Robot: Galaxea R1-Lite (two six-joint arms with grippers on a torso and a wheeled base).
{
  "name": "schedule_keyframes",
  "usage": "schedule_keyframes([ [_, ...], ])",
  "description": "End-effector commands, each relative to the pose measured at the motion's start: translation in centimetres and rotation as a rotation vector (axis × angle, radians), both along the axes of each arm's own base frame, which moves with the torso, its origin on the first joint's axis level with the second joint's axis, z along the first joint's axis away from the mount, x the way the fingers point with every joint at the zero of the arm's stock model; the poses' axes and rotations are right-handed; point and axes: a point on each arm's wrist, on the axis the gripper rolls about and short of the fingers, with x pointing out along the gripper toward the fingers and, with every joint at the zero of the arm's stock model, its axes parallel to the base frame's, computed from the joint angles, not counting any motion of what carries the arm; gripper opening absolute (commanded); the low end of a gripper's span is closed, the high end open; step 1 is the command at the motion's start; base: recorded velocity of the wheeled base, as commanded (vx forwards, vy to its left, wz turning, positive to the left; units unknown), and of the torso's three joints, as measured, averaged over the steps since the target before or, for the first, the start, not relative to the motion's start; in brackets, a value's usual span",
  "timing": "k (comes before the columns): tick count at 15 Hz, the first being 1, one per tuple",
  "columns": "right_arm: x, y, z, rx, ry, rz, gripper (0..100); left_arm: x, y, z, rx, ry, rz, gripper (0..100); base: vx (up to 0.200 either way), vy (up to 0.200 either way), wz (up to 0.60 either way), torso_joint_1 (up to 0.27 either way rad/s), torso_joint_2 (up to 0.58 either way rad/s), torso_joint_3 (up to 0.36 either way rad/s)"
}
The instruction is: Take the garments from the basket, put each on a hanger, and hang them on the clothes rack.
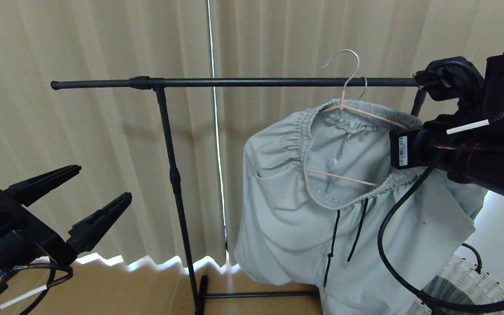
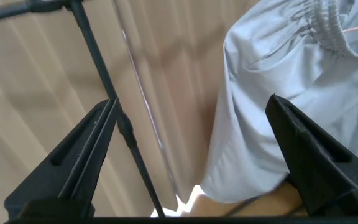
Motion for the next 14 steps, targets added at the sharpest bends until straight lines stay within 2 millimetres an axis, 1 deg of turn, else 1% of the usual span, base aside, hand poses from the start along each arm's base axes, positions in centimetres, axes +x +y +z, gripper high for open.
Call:
schedule_keyframes([
  [1, 0.1, 0.1, 0.0, -0.002, 0.001, 0.0, 0, -0.1, 0.0, 0.1, -0.001, -0.003, 0.0, 100, 0.2, 0.0, 0.0, -0.007, 0.0, 0.007],
  [7, 0.2, 0.2, -0.1, 0.0, -0.003, 0.0, 0, -0.3, 0.1, 0.2, -0.003, -0.013, -0.001, 100, 0.2, 0.0, 0.0, 0.004, 0.01, 0.004],
  [10, 0.6, 0.4, -0.3, -0.006, 0.002, -0.009, 0, -0.3, 0.1, 0.1, -0.001, -0.011, -0.001, 100, 0.2, 0.0, 0.0, 0.002, 0.0, 0.004],
  [12, 1.3, 0.7, -0.5, -0.013, 0.009, -0.016, 0, -0.4, 0.1, 0.0, 0.005, -0.012, -0.001, 100, 0.0, 0.0, 0.0, 0.0, 0.0, 0.0],
  [14, 2.3, 1.3, -0.8, -0.027, 0.014, -0.039, 0, -0.4, 0.1, 0.0, 0.005, -0.012, -0.001, 100, 0.0, 0.0, 0.0, 0.0, 0.0, 0.0],
])
